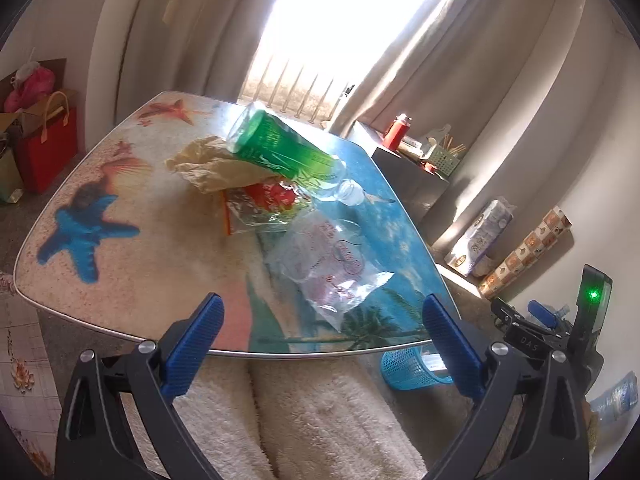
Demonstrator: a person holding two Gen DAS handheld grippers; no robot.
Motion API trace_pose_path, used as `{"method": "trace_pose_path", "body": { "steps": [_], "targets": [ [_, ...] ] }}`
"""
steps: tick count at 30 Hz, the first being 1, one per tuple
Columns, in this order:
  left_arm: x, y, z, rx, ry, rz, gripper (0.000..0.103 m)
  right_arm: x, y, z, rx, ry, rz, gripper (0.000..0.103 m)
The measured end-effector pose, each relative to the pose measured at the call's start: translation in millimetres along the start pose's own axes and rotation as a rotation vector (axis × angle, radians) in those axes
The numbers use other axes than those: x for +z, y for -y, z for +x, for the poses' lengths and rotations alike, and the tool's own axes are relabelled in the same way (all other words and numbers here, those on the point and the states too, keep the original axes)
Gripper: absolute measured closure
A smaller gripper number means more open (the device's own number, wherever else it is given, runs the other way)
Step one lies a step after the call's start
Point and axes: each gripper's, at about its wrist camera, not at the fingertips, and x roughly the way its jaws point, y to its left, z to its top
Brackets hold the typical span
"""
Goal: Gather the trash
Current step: 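Move both tools back toward the table with the green bottle and paper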
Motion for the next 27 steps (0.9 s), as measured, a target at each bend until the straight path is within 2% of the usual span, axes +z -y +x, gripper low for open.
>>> {"method": "trace_pose_path", "body": {
  "steps": [2, 5, 13, 15, 18, 23, 27],
  "targets": [
    [1.9, -15.7, -2.1, 0.019, 0.007, -0.011, 0.006, 5.0, -15.6, -0.8, 0.019, 0.022, -0.018, 0.008],
    [3.6, -30.3, -3.9, 0.049, 0.018, -0.008, 0.006, 14.0, -37.1, -6.1, 0.099, 0.045, -0.025, 0.008],
    [13.0, -45.5, 1.2, 0.069, 0.015, 0.065, 0.006, 33.3, -70.5, -15.8, 0.4, 0.105, 0.002, 0.008],
    [15.3, -49.2, 2.1, 0.078, 0.016, 0.063, 0.006, 33.5, -82.4, -14.6, 0.477, 0.079, 0.009, 0.008],
    [19.6, -58.4, 6.5, 0.082, 0.014, 0.051, 0.006, 31.8, -101.6, -5.3, 0.531, -0.011, 0.006, 0.008],
    [25.9, -66.8, 13.1, 0.101, 0.002, 0.057, 0.006, 22.8, -113.8, 9.9, 0.571, -0.14, 0.05, 0.008],
    [31.6, -70.7, 18.2, 0.104, -0.01, 0.071, 0.006, 23.6, -112.9, 15.4, 0.556, -0.157, 0.079, 0.008]
  ]
}}
